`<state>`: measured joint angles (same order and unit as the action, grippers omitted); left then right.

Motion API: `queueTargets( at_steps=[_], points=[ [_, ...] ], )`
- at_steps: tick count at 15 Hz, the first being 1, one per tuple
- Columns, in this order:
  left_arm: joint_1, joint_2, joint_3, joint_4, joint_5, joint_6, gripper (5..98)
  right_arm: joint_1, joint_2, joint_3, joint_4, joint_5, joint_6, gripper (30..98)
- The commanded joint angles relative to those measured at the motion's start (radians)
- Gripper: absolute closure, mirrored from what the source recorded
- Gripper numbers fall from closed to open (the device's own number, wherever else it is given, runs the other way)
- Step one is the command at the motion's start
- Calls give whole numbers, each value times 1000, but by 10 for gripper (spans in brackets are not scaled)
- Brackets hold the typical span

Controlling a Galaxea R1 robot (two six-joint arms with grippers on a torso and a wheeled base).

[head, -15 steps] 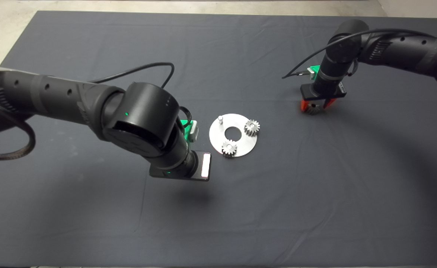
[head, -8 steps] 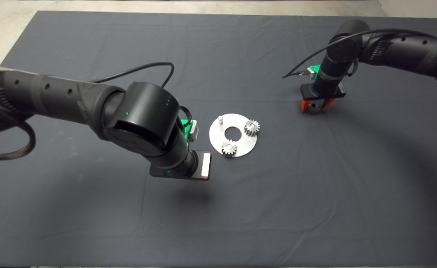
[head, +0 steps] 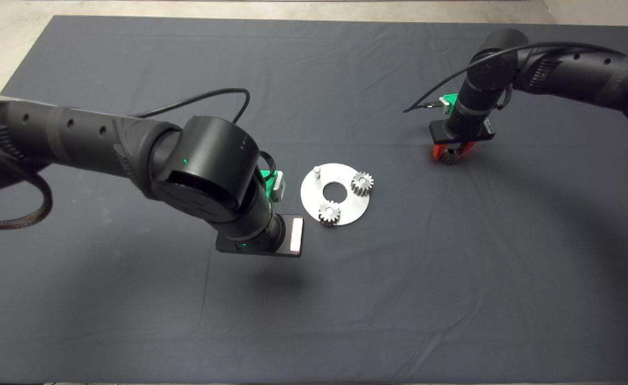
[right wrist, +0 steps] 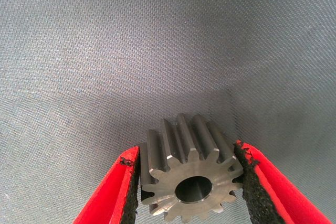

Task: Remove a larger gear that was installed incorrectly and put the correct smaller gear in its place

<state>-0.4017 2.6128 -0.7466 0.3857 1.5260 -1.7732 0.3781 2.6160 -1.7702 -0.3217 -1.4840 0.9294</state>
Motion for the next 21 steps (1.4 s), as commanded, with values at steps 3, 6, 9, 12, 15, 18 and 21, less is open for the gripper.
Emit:
queueTargets(
  at_steps=[3, 6, 9, 12, 15, 18, 21],
  points=[
    [-11, 2, -6, 2, 88, -2, 499, 16, -8, 48, -59, -12, 13, 837],
    [-11, -9, -19, 1, 86, 2, 499, 83, -20, 141, -50, -89, 39, 847],
    [-11, -17, -14, -1, 86, 26, 499, 231, -106, 366, 119, -97, 144, 872],
    [-13, -52, -7, -24, 85, 63, 499, 344, -175, 517, 193, -97, 200, 882],
    [-17, -53, 14, -113, 85, 90, 499, 426, -300, 811, 240, -95, 310, 890],
    [-17, -95, 54, -137, 80, 92, 499, 424, -319, 991, 251, -96, 468, 892],
    [-17, -115, 57, -161, 82, 92, 499, 375, -288, 930, 251, -95, 477, 892]
  ],
)
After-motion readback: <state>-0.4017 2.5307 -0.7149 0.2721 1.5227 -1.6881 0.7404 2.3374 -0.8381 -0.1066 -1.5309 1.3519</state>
